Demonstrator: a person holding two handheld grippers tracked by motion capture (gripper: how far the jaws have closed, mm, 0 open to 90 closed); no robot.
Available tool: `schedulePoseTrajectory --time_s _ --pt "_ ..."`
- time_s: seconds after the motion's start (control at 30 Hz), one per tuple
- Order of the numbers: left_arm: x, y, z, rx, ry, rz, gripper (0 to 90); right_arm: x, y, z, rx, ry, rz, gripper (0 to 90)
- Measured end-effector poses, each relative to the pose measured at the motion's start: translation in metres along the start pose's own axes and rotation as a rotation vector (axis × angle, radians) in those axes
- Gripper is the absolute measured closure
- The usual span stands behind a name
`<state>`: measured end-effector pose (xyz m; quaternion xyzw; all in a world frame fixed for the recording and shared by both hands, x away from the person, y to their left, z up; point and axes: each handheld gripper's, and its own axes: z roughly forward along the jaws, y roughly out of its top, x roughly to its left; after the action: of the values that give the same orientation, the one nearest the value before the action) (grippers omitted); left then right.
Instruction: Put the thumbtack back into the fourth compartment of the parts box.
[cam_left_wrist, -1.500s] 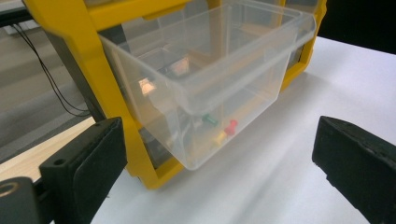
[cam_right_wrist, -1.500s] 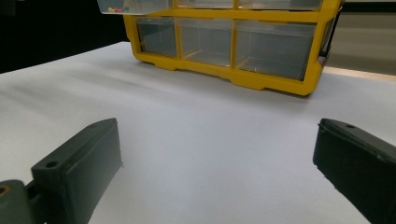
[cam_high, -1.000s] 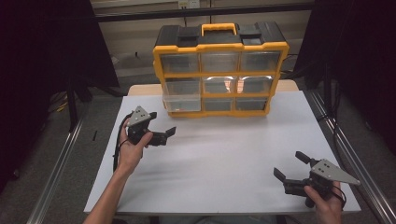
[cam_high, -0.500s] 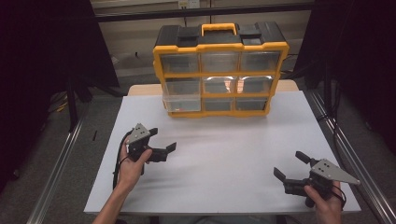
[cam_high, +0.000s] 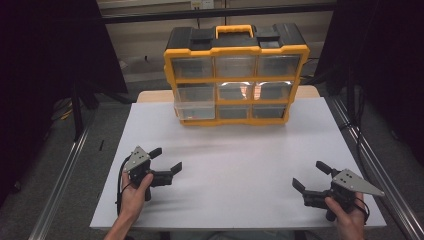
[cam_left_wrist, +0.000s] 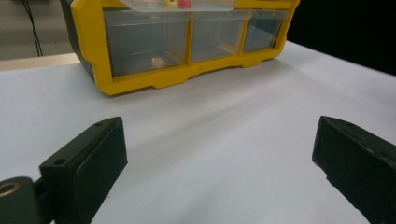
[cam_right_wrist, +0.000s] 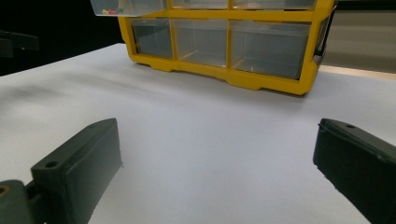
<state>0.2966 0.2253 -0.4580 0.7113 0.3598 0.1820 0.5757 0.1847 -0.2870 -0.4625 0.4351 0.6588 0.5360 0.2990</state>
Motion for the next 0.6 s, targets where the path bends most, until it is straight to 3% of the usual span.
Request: schedulePoseTrajectory --time_s 0.03,0.1,0.2,0.27,0.4,0.6 --pt "0.001 -0.002 -0.004 -0.001 -0.006 0.012 3.0 0.0 0.0 0.0 0.005 0.001 -0.001 0.7" --pt "-0.002 -0.005 -0.009 -0.011 0.022 0.023 3.0 0.0 0.0 0.0 0.003 0.005 -0.002 0.7" --pt "-0.003 -0.008 -0.017 -0.033 0.031 0.006 2.7 0.0 0.0 -0.001 -0.002 0.008 0.0 0.7" --pt "-0.005 -0.011 -0.023 -0.035 0.05 0.014 2.4 0.0 0.0 -0.002 0.002 0.004 0.004 0.7" --pt "-0.008 -0.015 -0.033 -0.05 0.045 0.015 1.7 -0.001 0.0 -0.003 -0.003 0.005 -0.001 0.6" --pt "-0.006 -0.014 -0.035 -0.049 0.063 0.031 2.2 -0.001 0.0 -0.002 -0.002 0.007 0.001 0.5"
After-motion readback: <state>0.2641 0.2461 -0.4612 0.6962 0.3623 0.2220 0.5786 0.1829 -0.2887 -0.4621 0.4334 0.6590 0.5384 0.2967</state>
